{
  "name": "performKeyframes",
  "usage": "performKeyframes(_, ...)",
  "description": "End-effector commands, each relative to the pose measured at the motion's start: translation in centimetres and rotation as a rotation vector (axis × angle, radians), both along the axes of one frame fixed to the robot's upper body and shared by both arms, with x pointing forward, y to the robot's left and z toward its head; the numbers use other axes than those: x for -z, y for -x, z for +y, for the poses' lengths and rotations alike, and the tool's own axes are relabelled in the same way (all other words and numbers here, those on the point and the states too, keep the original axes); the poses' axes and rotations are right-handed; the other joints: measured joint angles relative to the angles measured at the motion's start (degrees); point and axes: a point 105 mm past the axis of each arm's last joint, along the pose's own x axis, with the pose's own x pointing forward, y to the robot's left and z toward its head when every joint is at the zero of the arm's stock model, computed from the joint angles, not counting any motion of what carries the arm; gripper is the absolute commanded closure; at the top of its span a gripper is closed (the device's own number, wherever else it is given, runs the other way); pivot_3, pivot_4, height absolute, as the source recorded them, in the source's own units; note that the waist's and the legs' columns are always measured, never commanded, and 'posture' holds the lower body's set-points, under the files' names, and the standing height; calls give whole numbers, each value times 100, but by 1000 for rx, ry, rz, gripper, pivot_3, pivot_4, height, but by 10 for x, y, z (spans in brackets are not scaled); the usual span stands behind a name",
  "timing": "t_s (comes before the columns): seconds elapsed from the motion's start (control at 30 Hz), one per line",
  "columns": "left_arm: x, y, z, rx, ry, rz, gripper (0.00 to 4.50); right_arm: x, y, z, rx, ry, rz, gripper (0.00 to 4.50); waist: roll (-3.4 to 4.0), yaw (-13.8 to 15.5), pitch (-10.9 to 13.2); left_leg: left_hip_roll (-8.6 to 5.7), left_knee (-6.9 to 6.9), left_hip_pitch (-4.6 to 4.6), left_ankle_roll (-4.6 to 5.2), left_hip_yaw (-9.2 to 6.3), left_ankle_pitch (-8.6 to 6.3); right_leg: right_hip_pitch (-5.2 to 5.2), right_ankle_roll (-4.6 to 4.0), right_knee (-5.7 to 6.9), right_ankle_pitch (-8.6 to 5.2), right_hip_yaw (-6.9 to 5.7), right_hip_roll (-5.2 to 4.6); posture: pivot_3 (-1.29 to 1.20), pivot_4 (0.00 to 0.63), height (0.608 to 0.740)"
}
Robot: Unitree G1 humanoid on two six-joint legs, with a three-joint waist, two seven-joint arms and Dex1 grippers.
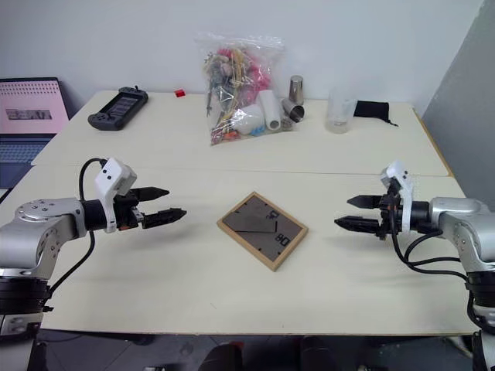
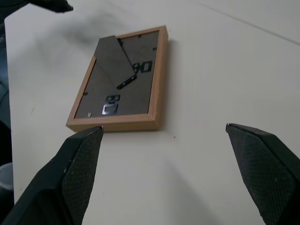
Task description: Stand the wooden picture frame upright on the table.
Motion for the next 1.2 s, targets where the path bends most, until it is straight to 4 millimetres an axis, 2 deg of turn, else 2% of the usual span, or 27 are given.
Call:
performKeyframes(0.03,-14,1,-3,6,-18,-64,0,-14,-3,1,-20,3,-52,49,0,1,0,0,0,0,0,0,0,0,0,0,0,0,0,0,150,740)
performKeyframes(0.3,-11,-3,1,-25,-32,-64,0,-9,-9,0,2,19,-68,49,0,3,0,1,0,0,0,0,0,0,0,0,0,0,0,0,150,740)
performKeyframes(0.43,-4,-6,-6,-13,-17,-60,0,0,-17,3,20,40,-96,49,0,3,0,1,0,1,0,0,0,0,0,1,0,0,0,0,150,740)
performKeyframes(0.47,-2,-5,-10,4,-8,-55,363,1,-19,5,25,37,-102,0,0,2,0,1,0,1,0,0,0,0,0,1,0,0,0,0,150,740)
performKeyframes(0.5,-1,-3,-13,21,2,-49,424,0,-22,5,37,26,-106,0,0,3,0,1,0,0,0,0,0,0,0,1,0,0,0,0,150,740)
performKeyframes(0.53,-1,-2,-15,32,7,-46,640,0,-23,6,41,14,-99,382,0,0,0,1,0,0,0,0,0,0,0,1,0,0,0,0,150,740)
performKeyframes(0.57,-1,-2,-15,37,12,-43,991,1,-24,6,37,20,-103,619,0,-3,0,1,1,1,0,1,0,0,0,2,0,1,0,0,150,740)
performKeyframes(0.7,0,-1,-18,53,13,-39,1766,9,-31,5,31,81,-127,1477,0,0,0,1,0,1,0,1,0,-1,-1,3,0,0,0,0,150,740)
performKeyframes(0.77,2,0,-21,58,15,-35,2314,14,-35,6,28,117,-145,2066,0,-2,0,1,1,1,0,1,0,-1,-1,3,0,1,0,0,150,740)
performKeyframes(0.83,7,2,-25,74,6,-24,2876,18,-41,10,28,136,-167,2657,0,-6,0,2,0,2,0,1,0,-1,-1,3,0,0,0,0,150,740)
performKeyframes(1.03,30,0,-38,93,-12,-6,4153,28,-54,29,25,138,-198,4131,0,-4,0,1,2,2,0,1,0,-2,-1,7,1,0,0,0,150,740)
performKeyframes(1.1,36,1,-45,115,-7,9,4490,33,-56,33,20,146,-198,4482,0,1,0,1,4,1,0,1,0,-1,-1,8,1,1,0,0,150,740)
performKeyframes(1.2,45,4,-59,164,4,37,4490,38,-55,41,-1,152,-201,4482,0,3,0,0,4,0,0,1,0,-1,-2,7,1,0,-1,0,150,740)
